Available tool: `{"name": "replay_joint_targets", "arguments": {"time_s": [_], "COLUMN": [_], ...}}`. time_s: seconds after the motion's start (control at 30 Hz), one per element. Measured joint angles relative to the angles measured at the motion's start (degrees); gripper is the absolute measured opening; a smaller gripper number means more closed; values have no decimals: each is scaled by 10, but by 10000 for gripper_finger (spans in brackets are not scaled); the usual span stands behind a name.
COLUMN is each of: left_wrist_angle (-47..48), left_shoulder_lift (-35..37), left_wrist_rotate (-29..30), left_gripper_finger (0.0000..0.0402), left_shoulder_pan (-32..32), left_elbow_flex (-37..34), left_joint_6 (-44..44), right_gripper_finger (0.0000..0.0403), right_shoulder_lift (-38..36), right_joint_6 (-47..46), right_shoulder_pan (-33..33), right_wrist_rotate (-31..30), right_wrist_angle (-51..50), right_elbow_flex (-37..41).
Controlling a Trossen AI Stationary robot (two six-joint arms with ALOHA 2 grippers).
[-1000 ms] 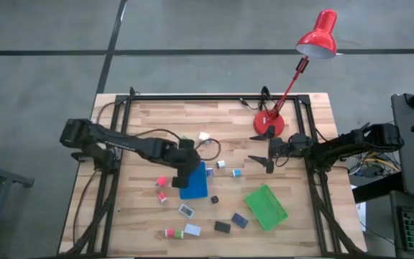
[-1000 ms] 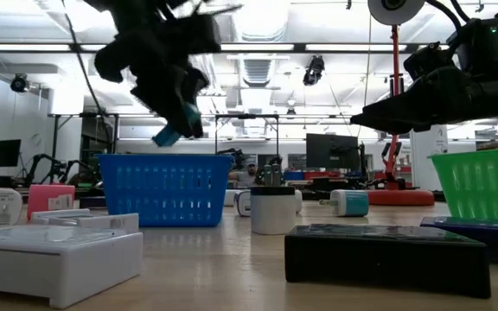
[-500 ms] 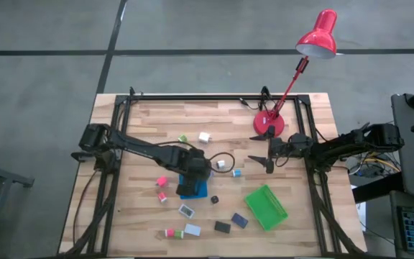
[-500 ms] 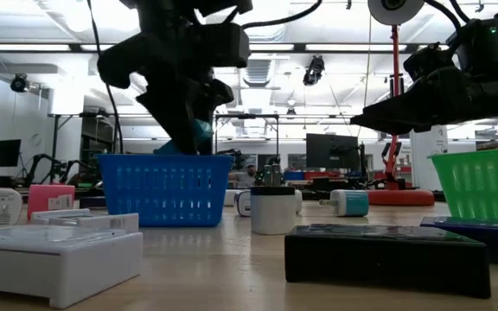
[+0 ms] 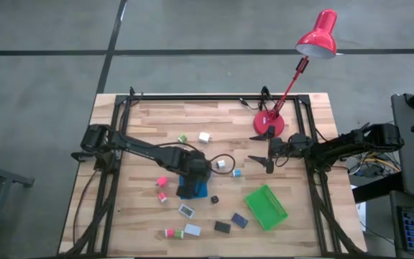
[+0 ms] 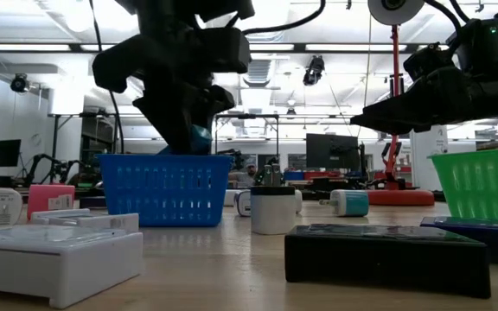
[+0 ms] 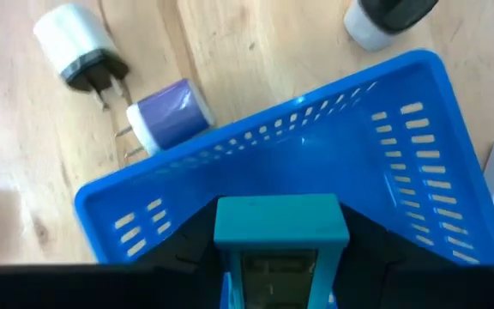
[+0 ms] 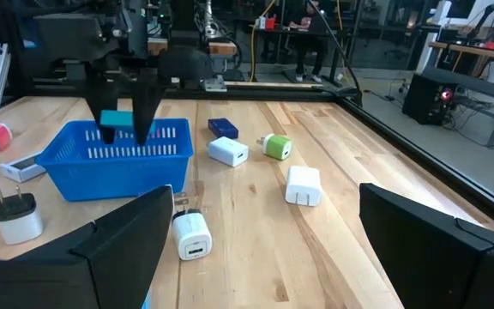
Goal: Pick & Place Office items
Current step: Put the blue digital clock into the blue bin
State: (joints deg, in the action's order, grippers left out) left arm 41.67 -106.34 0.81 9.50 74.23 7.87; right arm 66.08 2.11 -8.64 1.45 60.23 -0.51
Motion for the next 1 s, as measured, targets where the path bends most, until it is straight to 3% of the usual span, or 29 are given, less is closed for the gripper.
{"name": "replay_joint_targets", "arguments": {"time_s": [0.57, 1.0], "left_wrist_angle": [-25, -33], "left_shoulder_lift": [-54, -56], "left_wrist_rotate": [-24, -34], "left_gripper_finger": [151, 151], "left_shoulder_pan": [0, 0], "left_elbow_flex": [-5, -5], "left_joint_6": [20, 28], "right_gripper_finger": [367, 367], "right_shoulder_lift": [0, 0], "right_joint_6": [-1, -2], "right_shoulder_pan": [0, 0], "right_wrist_rotate": [0, 0], "right_wrist_angle": [0, 0], "right_elbow_flex": [0, 0]}}
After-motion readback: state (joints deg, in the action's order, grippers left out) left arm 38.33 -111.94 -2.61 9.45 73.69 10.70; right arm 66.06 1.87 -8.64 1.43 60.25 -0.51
